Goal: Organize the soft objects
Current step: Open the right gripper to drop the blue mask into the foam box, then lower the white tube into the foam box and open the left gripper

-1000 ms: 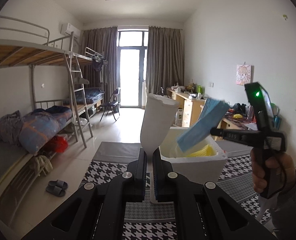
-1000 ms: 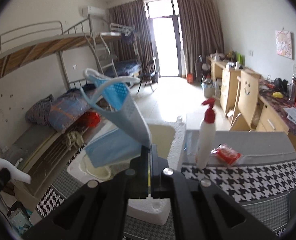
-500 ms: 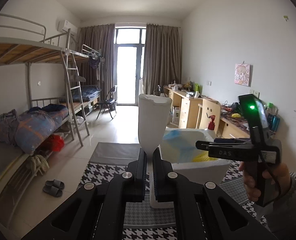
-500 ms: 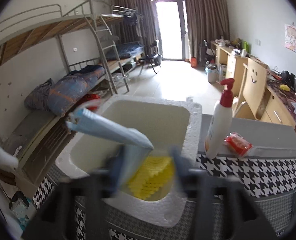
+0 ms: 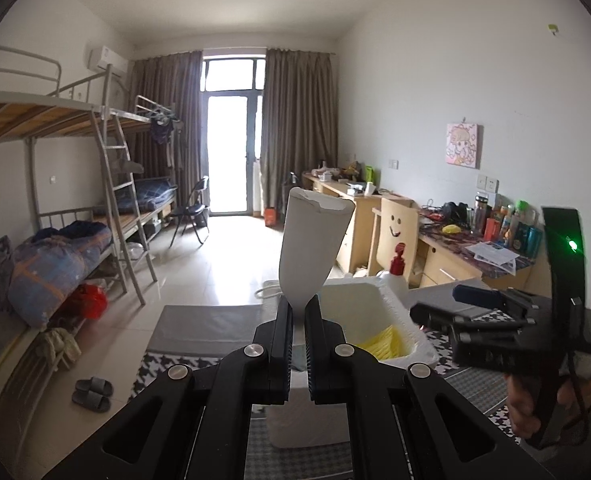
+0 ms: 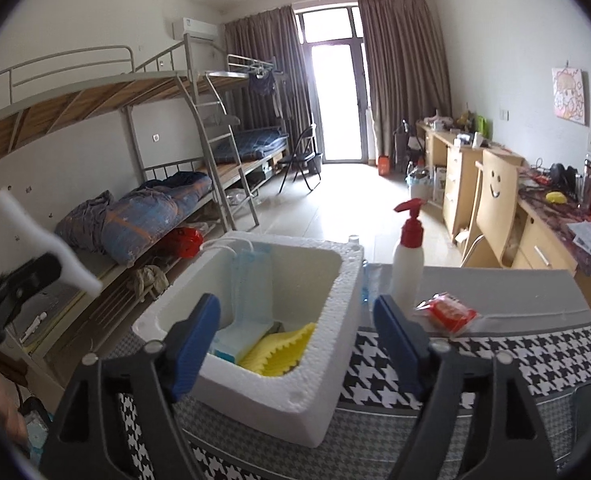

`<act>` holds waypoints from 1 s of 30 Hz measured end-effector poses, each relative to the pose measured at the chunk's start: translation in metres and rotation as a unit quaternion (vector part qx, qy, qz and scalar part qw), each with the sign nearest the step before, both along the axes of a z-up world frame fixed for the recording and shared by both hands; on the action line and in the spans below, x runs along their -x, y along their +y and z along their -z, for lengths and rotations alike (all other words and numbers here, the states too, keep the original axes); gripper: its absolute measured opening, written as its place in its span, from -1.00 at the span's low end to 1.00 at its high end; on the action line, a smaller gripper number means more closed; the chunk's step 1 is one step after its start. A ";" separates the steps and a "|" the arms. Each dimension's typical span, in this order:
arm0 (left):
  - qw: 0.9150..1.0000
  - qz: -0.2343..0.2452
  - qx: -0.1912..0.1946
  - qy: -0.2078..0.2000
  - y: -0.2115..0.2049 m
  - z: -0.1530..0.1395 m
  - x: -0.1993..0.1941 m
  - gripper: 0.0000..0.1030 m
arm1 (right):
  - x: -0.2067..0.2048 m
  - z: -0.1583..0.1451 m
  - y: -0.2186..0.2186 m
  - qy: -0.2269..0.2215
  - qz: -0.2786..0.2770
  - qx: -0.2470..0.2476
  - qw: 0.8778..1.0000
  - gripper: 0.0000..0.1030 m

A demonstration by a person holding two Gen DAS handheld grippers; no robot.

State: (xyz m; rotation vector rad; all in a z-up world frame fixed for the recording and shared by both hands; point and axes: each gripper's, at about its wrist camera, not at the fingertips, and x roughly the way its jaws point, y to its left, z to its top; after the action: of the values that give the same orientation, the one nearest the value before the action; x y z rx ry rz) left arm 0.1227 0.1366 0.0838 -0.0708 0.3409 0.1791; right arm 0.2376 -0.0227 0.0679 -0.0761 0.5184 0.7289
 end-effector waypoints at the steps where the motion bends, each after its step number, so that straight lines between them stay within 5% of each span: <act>1: 1.000 0.003 0.000 0.001 -0.002 0.000 -0.003 -0.88 | 0.003 0.000 -0.002 -0.007 -0.004 0.001 1.000 0.64; 30: 0.994 0.012 0.013 0.107 -0.022 0.022 -0.100 -0.79 | 0.027 0.027 -0.059 -0.024 -0.005 0.004 1.000 0.64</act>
State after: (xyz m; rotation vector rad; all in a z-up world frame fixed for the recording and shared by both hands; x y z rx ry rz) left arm 0.2225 0.1143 0.0619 -0.0738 0.5586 0.1582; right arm 0.2109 -0.0816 0.0405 -0.1036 0.4753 0.7338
